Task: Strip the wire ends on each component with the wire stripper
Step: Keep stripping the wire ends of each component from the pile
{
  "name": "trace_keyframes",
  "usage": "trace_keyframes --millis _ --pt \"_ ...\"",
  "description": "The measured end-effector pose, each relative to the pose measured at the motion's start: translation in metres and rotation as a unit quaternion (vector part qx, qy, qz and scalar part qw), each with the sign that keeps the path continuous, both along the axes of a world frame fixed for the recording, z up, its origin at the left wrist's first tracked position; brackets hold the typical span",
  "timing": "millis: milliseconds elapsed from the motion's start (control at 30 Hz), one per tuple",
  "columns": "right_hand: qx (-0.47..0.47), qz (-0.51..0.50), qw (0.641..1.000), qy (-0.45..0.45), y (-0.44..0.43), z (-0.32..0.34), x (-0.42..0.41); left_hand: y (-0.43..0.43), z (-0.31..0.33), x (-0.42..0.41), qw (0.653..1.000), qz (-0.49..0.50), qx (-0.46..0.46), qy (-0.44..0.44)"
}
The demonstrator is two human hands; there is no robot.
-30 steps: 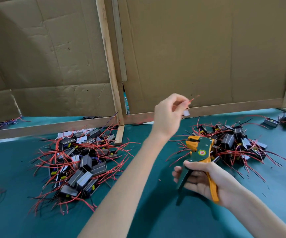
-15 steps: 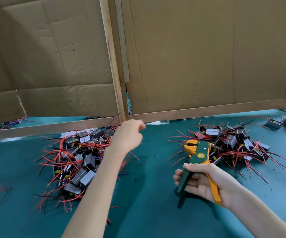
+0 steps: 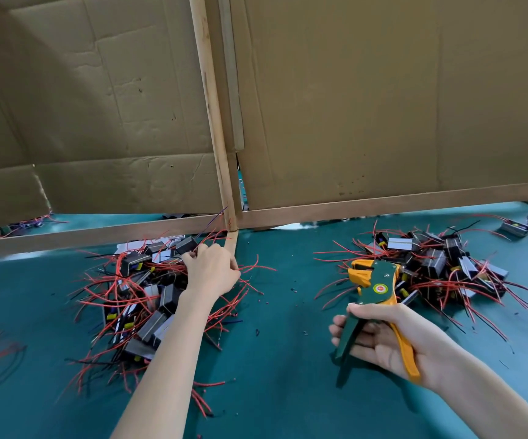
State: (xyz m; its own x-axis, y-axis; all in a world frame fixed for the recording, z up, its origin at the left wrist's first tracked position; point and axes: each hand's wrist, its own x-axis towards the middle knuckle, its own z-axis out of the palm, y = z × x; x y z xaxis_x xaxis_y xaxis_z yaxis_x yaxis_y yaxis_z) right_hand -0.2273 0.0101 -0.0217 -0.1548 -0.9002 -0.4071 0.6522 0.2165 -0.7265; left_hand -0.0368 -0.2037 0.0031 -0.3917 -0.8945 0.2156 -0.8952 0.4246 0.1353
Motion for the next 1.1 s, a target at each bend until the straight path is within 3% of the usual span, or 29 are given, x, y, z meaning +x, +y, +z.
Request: trace_keyframes --millis 67,167,300,433,633,800,833,867,933,1000,1033,1100 --pt "0.0 0.002 1.0 0.002 0.0 0.0 0.0 0.001 0.004 -0.001 0.998 -0.014 0.009 0.066" --pt "-0.001 0.002 1.0 0.006 0.001 0.0 0.0 0.004 0.021 -0.004 0.969 -0.062 0.039 0.236" --pt "-0.009 0.004 1.0 0.013 0.001 0.001 0.001 0.016 0.044 -0.009 0.898 -0.146 0.021 0.415" --pt "-0.013 0.002 1.0 0.022 0.002 0.001 0.001 0.031 0.052 -0.02 0.813 -0.214 0.133 0.525" --pt "-0.016 -0.003 0.999 0.036 0.002 0.002 0.0 0.044 0.041 -0.042 0.827 -0.268 0.201 0.452" --pt "-0.016 -0.008 0.999 0.034 0.002 0.002 0.0 0.046 0.015 -0.05 0.923 -0.134 0.175 0.316" --pt "-0.016 -0.008 0.999 0.033 0.002 0.002 -0.001 0.045 0.012 -0.05 0.93 -0.114 0.191 0.294" --pt "-0.016 -0.008 0.999 0.033 0.002 0.002 -0.001 0.045 0.011 -0.05 0.922 -0.102 0.233 0.293" --pt "-0.018 -0.01 0.999 0.031 0.002 0.003 -0.001 0.042 0.013 -0.05 0.869 -0.092 0.351 0.336" --pt "-0.02 -0.011 0.999 0.028 0.002 0.003 -0.001 0.037 0.018 -0.048 0.832 -0.091 0.388 0.386" --pt "-0.02 -0.011 0.999 0.026 0.001 0.003 -0.002 0.033 0.018 -0.044 0.843 -0.096 0.362 0.387" --pt "-0.02 -0.012 0.999 0.023 0.002 0.003 -0.002 0.021 0.019 -0.032 0.901 -0.133 0.276 0.308"
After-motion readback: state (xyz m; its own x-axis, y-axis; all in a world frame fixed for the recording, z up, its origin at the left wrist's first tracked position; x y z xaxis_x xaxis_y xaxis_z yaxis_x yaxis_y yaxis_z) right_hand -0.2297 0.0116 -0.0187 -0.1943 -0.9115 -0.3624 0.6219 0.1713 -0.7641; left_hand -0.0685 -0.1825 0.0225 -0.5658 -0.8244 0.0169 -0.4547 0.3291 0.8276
